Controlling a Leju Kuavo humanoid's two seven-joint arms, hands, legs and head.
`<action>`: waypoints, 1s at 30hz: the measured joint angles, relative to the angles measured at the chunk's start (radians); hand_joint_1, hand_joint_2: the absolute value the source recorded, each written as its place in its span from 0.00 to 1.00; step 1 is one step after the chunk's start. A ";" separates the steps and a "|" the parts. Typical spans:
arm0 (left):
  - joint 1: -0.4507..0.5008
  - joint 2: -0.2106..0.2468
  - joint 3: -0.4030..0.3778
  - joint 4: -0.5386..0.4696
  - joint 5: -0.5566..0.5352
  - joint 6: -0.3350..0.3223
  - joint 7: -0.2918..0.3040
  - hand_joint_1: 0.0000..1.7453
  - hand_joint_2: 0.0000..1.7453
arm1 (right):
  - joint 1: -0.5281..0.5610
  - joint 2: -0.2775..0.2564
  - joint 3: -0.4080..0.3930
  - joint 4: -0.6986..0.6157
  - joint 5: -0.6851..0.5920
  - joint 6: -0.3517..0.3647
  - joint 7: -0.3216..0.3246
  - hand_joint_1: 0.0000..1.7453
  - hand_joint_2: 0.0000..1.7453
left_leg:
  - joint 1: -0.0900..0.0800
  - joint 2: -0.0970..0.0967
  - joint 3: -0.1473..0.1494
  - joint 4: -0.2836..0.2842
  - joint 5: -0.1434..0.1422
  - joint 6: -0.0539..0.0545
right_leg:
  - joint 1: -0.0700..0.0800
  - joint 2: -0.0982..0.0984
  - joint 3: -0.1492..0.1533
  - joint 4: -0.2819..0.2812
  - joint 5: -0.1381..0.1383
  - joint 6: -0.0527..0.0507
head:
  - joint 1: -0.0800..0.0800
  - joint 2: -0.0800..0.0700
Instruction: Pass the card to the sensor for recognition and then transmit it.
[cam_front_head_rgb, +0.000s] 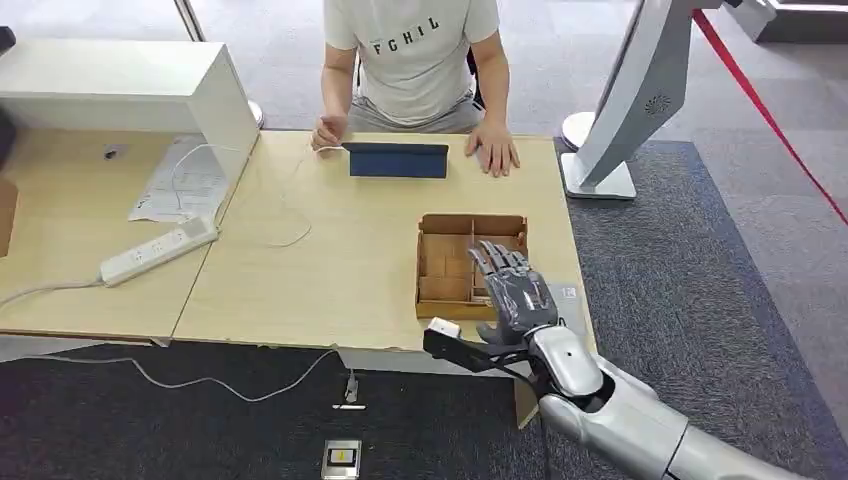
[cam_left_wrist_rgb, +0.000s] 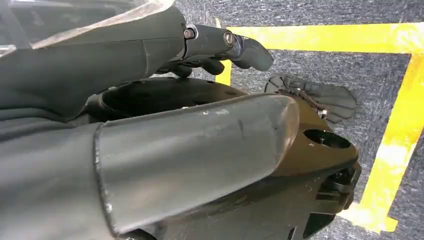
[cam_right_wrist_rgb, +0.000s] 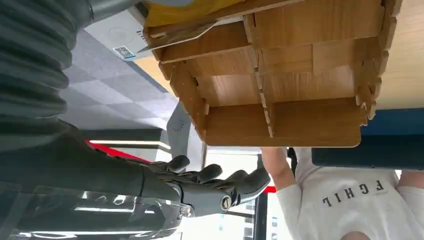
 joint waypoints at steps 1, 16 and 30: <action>0.000 0.000 0.000 0.000 0.000 0.000 0.001 0.00 0.00 | -0.002 0.005 0.000 0.010 -0.002 0.000 -0.002 0.00 1.00 | 0.000 0.000 0.000 0.000 0.000 0.000 | 0.000 0.000 0.000 0.000 0.000 0.000 | 0.000 0.000; 0.000 0.000 0.000 0.000 0.000 0.003 0.014 0.00 0.00 | -0.027 0.053 0.008 0.121 -0.043 -0.008 -0.047 0.00 0.00 | 0.000 0.000 0.000 0.000 0.000 0.000 | 0.000 0.000 0.000 0.000 0.000 0.000 | 0.000 0.000; 0.002 0.003 0.006 0.000 0.001 0.022 0.045 0.00 0.00 | -0.072 0.001 0.010 -0.002 -0.231 0.137 0.040 0.00 0.00 | 0.000 0.000 0.001 0.000 0.000 0.000 | 0.000 0.000 0.000 0.000 0.000 0.000 | 0.000 0.000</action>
